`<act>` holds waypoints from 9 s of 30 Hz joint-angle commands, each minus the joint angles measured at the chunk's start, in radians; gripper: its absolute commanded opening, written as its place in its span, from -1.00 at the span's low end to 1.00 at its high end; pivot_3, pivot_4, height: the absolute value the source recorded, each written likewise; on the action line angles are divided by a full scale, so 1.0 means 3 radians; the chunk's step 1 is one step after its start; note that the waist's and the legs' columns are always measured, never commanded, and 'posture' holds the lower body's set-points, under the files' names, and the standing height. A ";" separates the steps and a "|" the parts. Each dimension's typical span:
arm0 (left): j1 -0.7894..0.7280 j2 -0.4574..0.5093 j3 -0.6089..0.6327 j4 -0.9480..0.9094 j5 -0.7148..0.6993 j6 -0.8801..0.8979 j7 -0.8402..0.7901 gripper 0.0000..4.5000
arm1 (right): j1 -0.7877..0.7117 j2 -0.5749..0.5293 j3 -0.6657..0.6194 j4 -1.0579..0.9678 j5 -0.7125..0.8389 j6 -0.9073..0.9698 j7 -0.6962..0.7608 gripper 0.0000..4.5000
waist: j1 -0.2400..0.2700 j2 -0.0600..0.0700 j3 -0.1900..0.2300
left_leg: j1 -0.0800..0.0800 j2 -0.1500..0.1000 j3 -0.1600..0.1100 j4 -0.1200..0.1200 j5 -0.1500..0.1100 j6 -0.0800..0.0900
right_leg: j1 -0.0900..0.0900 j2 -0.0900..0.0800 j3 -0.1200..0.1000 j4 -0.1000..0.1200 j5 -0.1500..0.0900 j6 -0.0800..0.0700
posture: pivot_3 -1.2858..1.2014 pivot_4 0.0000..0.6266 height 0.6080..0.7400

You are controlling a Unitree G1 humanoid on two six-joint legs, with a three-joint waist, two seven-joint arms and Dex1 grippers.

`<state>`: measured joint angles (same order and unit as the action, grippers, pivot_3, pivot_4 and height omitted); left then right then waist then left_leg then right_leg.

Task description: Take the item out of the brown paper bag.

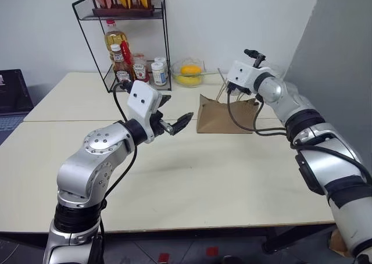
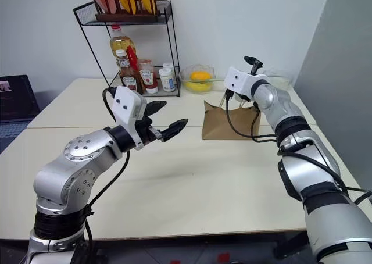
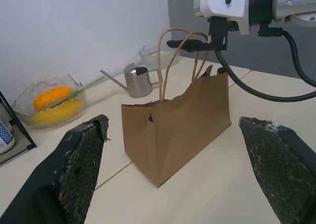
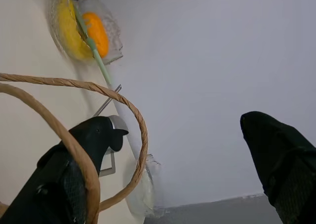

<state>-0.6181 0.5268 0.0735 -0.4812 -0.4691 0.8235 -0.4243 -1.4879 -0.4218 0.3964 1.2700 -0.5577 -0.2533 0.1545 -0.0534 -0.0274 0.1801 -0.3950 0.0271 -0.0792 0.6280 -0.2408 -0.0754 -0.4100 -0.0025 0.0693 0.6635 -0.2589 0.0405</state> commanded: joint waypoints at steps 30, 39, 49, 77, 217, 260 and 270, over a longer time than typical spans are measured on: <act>0.0084 0.0109 0.0245 -0.0226 -0.0035 0.0036 0.0089 1.00 | -0.0293 0.0200 -0.0082 0.0086 -0.0021 -0.0180 -0.0103 -0.99 | -0.0015 0.0001 0.0001 | -0.0003 0.0000 0.0000 0.0000 0.0000 -0.0001 | -0.0003 -0.0001 0.0000 0.0003 0.0000 0.0000 | 0.03 -0.52 1.00; 0.0366 0.0374 0.0749 -0.0469 -0.0363 0.0277 0.0040 1.00 | -0.0487 0.0567 -0.0118 0.0086 0.0019 -0.0145 -0.0258 -0.99 | -0.0028 0.0002 0.0001 | -0.0007 0.0000 -0.0001 0.0000 0.0000 -0.0001 | -0.0009 -0.0001 -0.0001 0.0005 0.0001 -0.0001 | 0.03 -0.52 1.00; 0.0926 0.0650 0.1389 -0.0879 -0.1078 0.0809 0.0031 1.00 | -0.0779 0.0965 -0.0181 0.0151 0.0076 -0.0019 -0.0387 -0.99 | -0.0041 0.0004 0.0003 | -0.0013 0.0002 -0.0004 0.0000 0.0000 0.0000 | -0.0017 -0.0001 -0.0005 0.0007 0.0001 -0.0001 | 0.03 -0.52 1.00; 0.1607 0.0856 0.1845 -0.1111 -0.1738 0.0728 0.0513 1.00 | -0.0366 0.1527 -0.0135 0.0142 0.0188 0.0056 -0.0007 -0.72 | -0.0015 0.0000 0.0000 | -0.0012 0.0002 -0.0007 0.0001 0.0000 0.0000 | -0.0015 0.0000 -0.0009 0.0007 0.0001 -0.0002 | 0.03 -0.52 1.00; 0.0356 -0.0008 -0.1603 0.1457 0.1542 -0.2482 -0.2482 0.32 | 0.4457 -0.1272 -0.1239 -0.6164 0.3874 0.3651 0.2338 -1.00 | 0.0081 0.0003 -0.0003 | -0.0006 0.0003 -0.0008 0.0040 -0.0009 0.0018 | 0.0016 0.0007 -0.0009 0.0002 -0.0008 0.0015 | 0.03 -0.52 1.00; 0.0068 -0.0079 -0.0986 0.1131 0.0670 -0.0985 -0.1983 -1.00 | 0.3964 -0.0636 0.0127 -0.5008 0.2093 0.1253 0.2778 0.69 | 0.0074 0.0003 -0.0003 | -0.0005 0.0004 -0.0009 0.0045 -0.0009 0.0017 | 0.0016 0.0007 -0.0009 0.0005 -0.0005 0.0012 | 0.03 -0.52 1.00; 0.0095 -0.0049 -0.1002 0.1073 0.0642 -0.0966 -0.1943 -1.00 | 0.3856 -0.0514 0.0078 -0.4900 0.2110 0.1185 0.2889 -0.22 | 0.0077 0.0003 -0.0003 | -0.0006 0.0003 -0.0009 0.0045 -0.0009 0.0017 | 0.0016 0.0007 -0.0010 0.0006 -0.0001 0.0005 | 0.03 -0.52 1.00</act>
<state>-0.5837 0.5069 -0.2442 -0.1154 -0.2644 0.5375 -1.0130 -0.3185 -0.5700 0.4432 -0.1770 0.0616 0.1224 1.0028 -0.0304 -0.0264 0.1792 -0.3966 0.0281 -0.0820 0.6416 -0.2434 -0.0702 -0.4052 -0.0004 0.0664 0.6652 -0.2592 0.0421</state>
